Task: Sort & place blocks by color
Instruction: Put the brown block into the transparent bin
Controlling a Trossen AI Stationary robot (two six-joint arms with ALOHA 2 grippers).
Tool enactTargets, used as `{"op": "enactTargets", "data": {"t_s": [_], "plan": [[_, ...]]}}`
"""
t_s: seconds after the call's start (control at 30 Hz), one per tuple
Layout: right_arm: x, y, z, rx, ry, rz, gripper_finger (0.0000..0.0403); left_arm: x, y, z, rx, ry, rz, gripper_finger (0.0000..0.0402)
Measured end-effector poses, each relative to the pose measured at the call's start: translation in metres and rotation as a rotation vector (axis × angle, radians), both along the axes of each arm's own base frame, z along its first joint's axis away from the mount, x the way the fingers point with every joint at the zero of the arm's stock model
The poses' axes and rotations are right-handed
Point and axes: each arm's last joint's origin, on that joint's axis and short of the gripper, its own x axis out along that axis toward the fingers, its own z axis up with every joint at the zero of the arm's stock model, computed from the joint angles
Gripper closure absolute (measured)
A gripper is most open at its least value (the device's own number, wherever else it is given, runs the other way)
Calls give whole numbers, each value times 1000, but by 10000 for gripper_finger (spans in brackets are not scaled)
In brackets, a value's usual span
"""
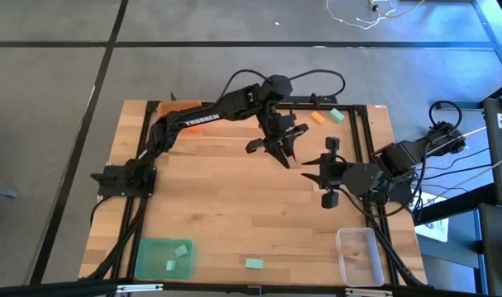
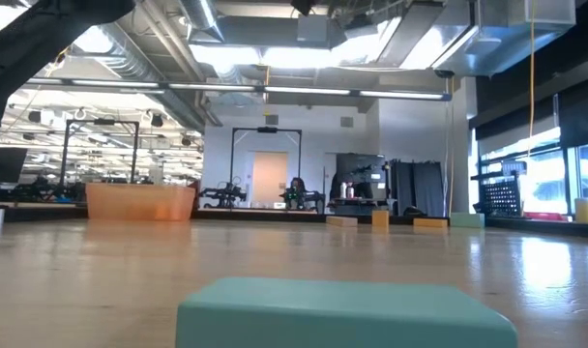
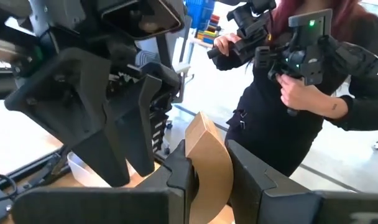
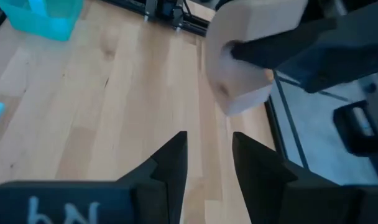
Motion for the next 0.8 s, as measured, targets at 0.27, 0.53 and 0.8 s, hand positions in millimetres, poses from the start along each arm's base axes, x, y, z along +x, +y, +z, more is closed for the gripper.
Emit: {"op": "enactTargets", "data": {"t_s": [0.27, 0.53, 0.8], "plan": [[2, 1, 3, -80, -9, 61, 274, 2, 0, 2, -8, -1, 10, 342], [9, 4, -2, -176, 23, 59, 274, 3, -2, 1, -13, 20, 19, 342], [14, 5, -6, -268, 39, 12, 274, 2, 2, 1, -14, 28, 41, 342]]}}
